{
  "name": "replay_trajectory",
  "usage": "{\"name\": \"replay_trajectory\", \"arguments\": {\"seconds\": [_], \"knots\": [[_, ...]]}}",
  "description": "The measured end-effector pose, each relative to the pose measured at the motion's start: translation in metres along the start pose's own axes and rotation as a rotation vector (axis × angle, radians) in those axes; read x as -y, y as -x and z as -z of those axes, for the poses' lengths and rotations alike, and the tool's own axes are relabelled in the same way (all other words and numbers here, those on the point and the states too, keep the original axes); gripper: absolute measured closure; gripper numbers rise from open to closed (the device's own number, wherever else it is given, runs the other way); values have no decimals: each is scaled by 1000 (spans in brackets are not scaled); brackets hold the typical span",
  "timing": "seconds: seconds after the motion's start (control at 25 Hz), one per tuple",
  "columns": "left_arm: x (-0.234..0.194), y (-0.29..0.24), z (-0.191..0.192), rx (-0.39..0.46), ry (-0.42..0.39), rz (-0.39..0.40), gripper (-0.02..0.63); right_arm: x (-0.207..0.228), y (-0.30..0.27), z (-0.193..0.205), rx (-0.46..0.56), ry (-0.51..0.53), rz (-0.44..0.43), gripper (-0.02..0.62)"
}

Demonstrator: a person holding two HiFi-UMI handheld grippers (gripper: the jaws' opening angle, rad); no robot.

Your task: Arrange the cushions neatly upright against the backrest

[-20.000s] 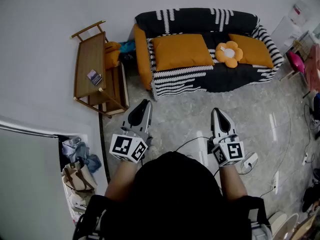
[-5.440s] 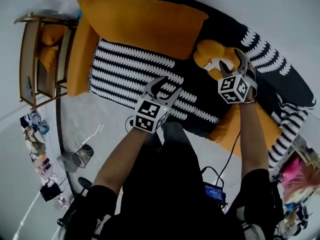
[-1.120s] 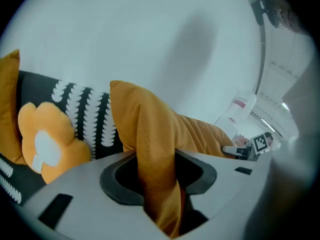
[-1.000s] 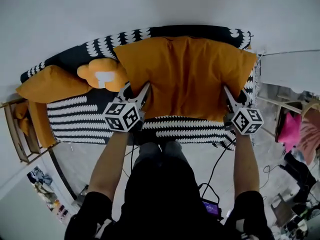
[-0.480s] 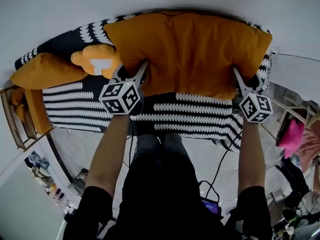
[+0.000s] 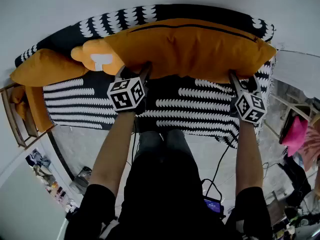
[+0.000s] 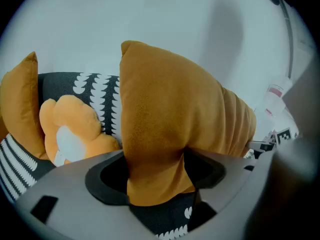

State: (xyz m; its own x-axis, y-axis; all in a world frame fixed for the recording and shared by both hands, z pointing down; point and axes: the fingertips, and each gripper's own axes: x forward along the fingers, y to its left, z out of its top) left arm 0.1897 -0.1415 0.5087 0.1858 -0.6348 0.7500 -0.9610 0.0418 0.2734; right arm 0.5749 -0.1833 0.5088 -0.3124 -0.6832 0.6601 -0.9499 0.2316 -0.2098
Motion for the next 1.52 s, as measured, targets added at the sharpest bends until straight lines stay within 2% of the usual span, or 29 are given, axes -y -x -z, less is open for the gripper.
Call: {"name": "replay_trajectory", "arguments": {"seconds": [0.08,0.2,0.32,0.44,0.64,0.68,0.8,1.12,1.24,1.52], "knots": [[-3,9,3,1,8,-6,253,2,10,-4,31,-21,44,199],[5,28,3,26,29,15,247,-4,40,-30,158,-100,96,198],[18,52,-2,53,-14,46,247,-39,62,-46,218,-91,53,198],[28,76,-8,81,-50,73,247,-72,73,-52,215,-36,-2,198],[30,115,-18,116,-78,117,256,-109,100,-55,218,-7,-22,209],[29,125,-21,124,-88,125,276,-116,106,-54,215,3,-15,232],[26,160,-33,159,-119,170,354,-142,131,-55,227,19,23,354],[4,284,-84,324,-236,269,509,-241,212,-74,316,61,5,449],[-3,320,-107,405,-284,288,537,-277,235,-87,368,75,-12,481],[-8,394,-131,572,-419,319,549,-346,287,-119,523,27,-93,566]]}}
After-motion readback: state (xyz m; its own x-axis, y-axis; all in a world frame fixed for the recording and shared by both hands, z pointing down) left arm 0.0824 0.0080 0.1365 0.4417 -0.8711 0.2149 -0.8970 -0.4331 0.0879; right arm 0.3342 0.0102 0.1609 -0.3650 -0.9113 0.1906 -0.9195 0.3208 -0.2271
